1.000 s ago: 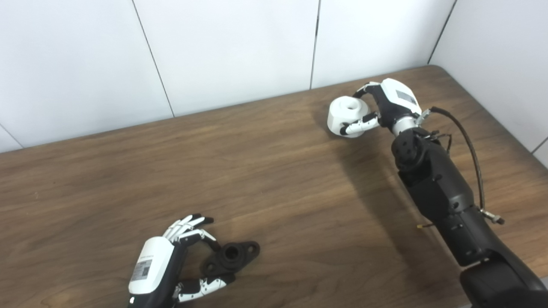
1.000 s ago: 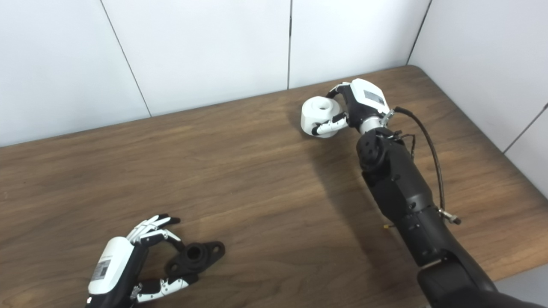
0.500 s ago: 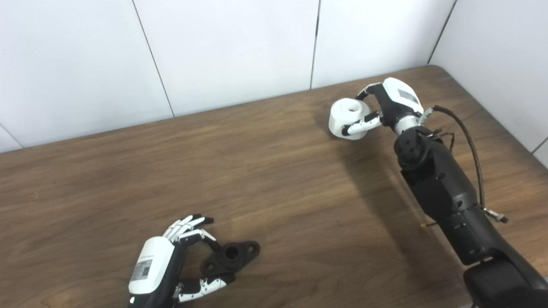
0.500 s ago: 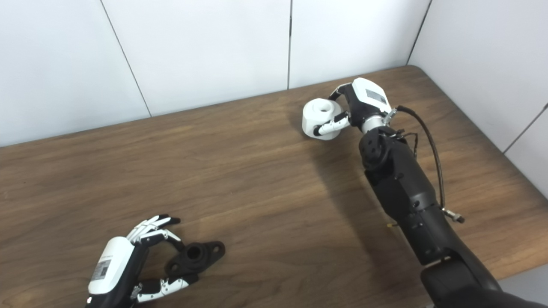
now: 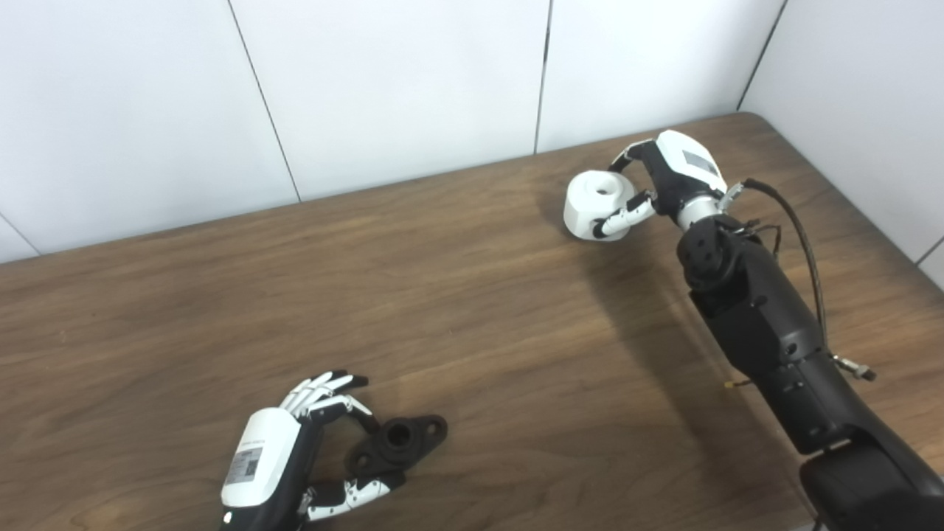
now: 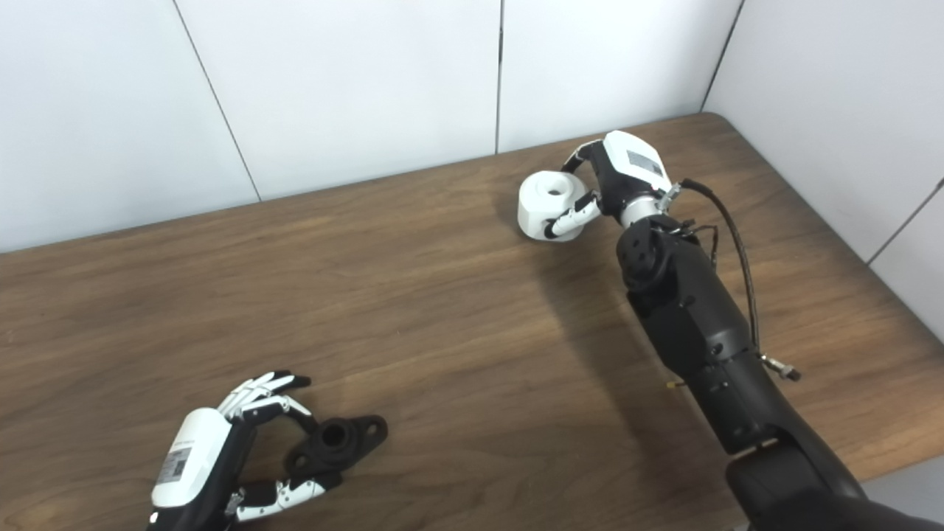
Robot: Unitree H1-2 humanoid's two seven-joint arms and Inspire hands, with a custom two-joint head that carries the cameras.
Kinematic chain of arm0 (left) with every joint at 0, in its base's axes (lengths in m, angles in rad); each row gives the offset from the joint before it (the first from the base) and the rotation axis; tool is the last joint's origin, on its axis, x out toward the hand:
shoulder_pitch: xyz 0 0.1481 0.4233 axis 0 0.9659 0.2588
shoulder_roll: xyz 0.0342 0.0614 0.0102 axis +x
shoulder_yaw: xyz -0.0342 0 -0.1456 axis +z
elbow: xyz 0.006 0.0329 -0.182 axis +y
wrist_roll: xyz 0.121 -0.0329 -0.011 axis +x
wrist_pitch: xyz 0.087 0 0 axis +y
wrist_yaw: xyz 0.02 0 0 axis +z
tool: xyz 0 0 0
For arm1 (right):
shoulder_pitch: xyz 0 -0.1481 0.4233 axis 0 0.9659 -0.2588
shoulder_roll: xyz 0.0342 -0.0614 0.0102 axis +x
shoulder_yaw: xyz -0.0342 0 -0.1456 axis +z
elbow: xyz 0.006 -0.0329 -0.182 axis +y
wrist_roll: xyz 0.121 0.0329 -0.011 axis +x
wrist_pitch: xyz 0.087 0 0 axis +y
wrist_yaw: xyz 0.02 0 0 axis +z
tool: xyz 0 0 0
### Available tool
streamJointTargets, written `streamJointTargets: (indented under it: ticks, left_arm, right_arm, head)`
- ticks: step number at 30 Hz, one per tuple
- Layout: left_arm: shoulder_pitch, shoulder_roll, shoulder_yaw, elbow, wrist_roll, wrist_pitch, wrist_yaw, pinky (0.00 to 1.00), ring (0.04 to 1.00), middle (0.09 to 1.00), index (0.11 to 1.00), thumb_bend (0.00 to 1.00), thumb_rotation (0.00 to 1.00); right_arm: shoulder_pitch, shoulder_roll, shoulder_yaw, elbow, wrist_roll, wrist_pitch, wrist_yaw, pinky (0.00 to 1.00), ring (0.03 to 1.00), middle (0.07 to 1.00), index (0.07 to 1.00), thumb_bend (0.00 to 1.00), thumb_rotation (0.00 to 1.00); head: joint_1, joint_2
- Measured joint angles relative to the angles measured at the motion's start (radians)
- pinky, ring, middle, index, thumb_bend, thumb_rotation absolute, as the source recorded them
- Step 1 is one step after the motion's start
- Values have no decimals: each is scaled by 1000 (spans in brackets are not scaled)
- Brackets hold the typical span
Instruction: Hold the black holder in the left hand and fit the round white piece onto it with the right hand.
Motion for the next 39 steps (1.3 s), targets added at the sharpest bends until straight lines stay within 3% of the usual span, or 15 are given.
streamJointTargets:
  ticks: [9, 13, 22, 28, 33, 39]
  left_arm:
    - [0, 0, 0, -1, 3, 0, 0, 872, 872, 806, 485, 519, 44]
    - [0, -2, 0, -1, 6, 0, 2, 865, 873, 807, 485, 519, 44]
    - [0, -7, -3, -2, 12, 4, 0, 879, 887, 816, 485, 519, 45]
    - [2, -13, -4, -2, 20, 7, 0, 884, 891, 820, 485, 519, 45]
    - [2, -25, -14, -3, 45, 29, 0, 910, 901, 828, 486, 520, 47]
    - [0, -35, -25, -3, 57, 45, 0, 926, 907, 834, 486, 520, 48]
  right_arm:
    - [7, 0, 1, -12, 6, -22, -36, 723, 844, 767, 483, 522, 143]
    - [41, -1, 1, -110, 14, -26, -30, 755, 857, 778, 484, 521, 144]
    - [123, -7, 39, -413, -9, -19, 74, 763, 847, 775, 484, 521, 142]
    - [206, 22, 78, -542, -23, -13, 165, 769, 855, 780, 483, 521, 144]
    - [230, 76, 87, -628, -23, -4, 207, 788, 865, 790, 483, 521, 141]
    - [287, 117, 147, -667, -30, -7, 272, 786, 869, 788, 483, 521, 139]
  head:
    - [18, 5]
    - [38, 9]
    - [93, 21]
    - [159, 49]
    - [221, 75]
    - [241, 104]
